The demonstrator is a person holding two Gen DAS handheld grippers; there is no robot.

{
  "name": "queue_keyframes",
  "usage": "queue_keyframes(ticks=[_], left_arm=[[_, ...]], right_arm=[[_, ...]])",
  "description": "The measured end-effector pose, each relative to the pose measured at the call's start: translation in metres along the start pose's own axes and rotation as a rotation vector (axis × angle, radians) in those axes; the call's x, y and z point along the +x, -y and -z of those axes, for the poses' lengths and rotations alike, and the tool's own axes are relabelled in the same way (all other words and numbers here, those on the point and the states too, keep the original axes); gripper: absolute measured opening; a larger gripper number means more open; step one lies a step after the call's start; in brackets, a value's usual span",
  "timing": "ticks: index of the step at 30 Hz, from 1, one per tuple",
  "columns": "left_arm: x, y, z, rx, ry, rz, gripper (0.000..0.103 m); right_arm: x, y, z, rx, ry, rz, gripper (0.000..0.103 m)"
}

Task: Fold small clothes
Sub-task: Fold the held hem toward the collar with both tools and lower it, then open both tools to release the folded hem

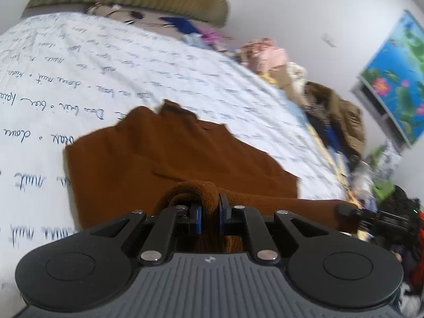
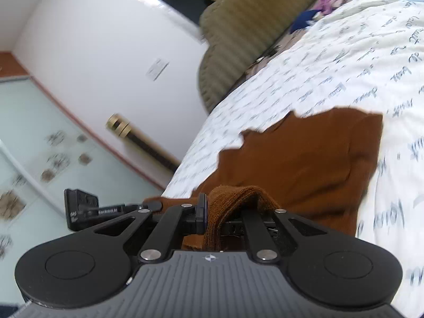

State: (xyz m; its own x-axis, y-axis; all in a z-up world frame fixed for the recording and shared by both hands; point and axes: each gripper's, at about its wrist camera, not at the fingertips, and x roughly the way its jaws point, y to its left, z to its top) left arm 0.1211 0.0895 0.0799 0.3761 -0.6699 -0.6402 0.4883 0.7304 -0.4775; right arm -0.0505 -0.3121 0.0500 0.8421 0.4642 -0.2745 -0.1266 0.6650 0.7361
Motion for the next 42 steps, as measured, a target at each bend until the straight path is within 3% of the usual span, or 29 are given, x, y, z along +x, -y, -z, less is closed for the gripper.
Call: queue_keyframes(ticks=[6, 12, 15, 16, 18, 20, 22, 24, 26, 30, 34, 36, 39, 42], left_arm=[[0.064, -0.033, -0.025, -0.146, -0.063, -0.066, 0.012], [0.075, -0.063, -0.031, -0.299, -0.074, -0.003, 0.020], [0.061, -0.067, -0.029, -0.312, -0.044, 0.007, 0.040], [0.054, -0.066, -0.028, -0.306, -0.022, -0.005, 0.059], [0.039, -0.065, -0.024, -0.299, 0.041, -0.055, 0.078], [0.027, -0.066, -0.022, -0.290, 0.079, -0.074, 0.078], [0.017, -0.067, -0.019, -0.268, 0.080, -0.037, 0.078], [0.011, -0.059, -0.013, -0.195, 0.061, -0.030, 0.078], [0.007, -0.045, -0.007, -0.060, 0.041, -0.096, 0.078], [0.010, 0.001, 0.018, 0.340, 0.019, -0.257, 0.078], [0.023, 0.044, 0.049, 0.663, 0.010, -0.292, 0.078], [0.036, 0.059, 0.059, 0.783, 0.036, -0.355, 0.078], [0.071, 0.065, 0.054, 0.845, 0.055, -0.508, 0.078], [0.099, 0.053, 0.023, 0.744, 0.083, -0.669, 0.080]], right_arm=[[0.048, 0.039, -0.034, 0.110, 0.030, 0.090, 0.013], [0.094, 0.093, -0.043, 0.273, 0.005, 0.244, 0.021], [0.101, 0.107, -0.039, 0.326, 0.017, 0.234, 0.023], [0.101, 0.108, -0.039, 0.331, 0.019, 0.227, 0.024], [0.101, 0.106, -0.038, 0.319, 0.015, 0.216, 0.031], [0.102, 0.103, -0.039, 0.316, 0.013, 0.209, 0.039], [0.101, 0.098, -0.042, 0.308, 0.009, 0.203, 0.047], [0.100, 0.094, -0.044, 0.299, 0.005, 0.196, 0.055], [0.099, 0.090, -0.046, 0.284, -0.003, 0.194, 0.063], [0.101, 0.084, -0.048, 0.257, -0.026, 0.204, 0.067], [0.097, 0.083, -0.049, 0.259, -0.032, 0.205, 0.071], [0.096, 0.083, -0.048, 0.259, -0.032, 0.199, 0.074], [0.097, 0.083, -0.049, 0.259, -0.049, 0.193, 0.076], [0.097, 0.084, -0.055, 0.264, -0.060, 0.179, 0.079]])
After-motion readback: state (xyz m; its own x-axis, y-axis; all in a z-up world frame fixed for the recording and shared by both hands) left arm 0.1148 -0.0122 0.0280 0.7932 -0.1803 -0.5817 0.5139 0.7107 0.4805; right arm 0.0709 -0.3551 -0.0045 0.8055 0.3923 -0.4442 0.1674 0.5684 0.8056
